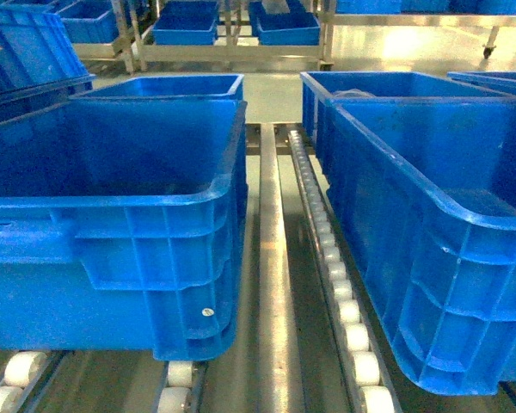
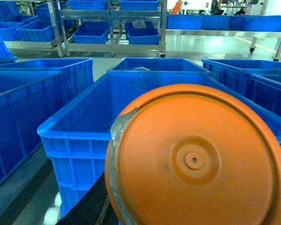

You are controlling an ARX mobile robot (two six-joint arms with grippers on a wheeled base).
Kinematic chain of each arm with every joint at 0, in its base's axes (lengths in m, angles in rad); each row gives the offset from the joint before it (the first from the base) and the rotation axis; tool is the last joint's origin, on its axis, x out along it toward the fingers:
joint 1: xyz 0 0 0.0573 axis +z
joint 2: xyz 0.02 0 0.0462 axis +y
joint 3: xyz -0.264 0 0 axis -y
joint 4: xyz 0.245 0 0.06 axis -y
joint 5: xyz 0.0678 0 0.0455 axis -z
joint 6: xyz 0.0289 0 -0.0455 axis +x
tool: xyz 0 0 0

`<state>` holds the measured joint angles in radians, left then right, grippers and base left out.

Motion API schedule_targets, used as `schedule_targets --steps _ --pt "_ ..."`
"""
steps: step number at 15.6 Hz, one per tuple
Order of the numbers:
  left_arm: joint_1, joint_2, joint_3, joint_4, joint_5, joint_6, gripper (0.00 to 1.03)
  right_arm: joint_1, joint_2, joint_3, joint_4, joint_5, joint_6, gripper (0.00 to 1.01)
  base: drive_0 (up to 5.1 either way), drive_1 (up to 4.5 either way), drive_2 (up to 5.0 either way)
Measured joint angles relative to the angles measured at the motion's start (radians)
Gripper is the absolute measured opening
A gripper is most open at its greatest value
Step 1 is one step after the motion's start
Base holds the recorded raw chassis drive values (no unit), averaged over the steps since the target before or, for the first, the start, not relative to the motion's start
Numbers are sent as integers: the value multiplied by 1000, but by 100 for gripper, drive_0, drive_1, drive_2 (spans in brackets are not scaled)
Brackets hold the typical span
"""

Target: Sort blue parts and orange caps into right shelf containers

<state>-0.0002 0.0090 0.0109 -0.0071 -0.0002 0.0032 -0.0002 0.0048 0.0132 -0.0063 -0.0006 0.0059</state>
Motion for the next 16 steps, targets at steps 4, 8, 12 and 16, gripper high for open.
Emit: schedule_targets --steps 4,8,12,16 --pt "0 0 0 0 0 0 41 0 0 0 0 0 0 44 0 0 0" --pt "0 0 0 0 0 0 41 0 0 0 0 0 0 44 0 0 0" --pt "0 0 0 0 0 0 41 0 0 0 0 0 0 44 0 0 0" --pt "0 0 0 0 0 0 41 0 0 0 0 0 0 44 0 0 0"
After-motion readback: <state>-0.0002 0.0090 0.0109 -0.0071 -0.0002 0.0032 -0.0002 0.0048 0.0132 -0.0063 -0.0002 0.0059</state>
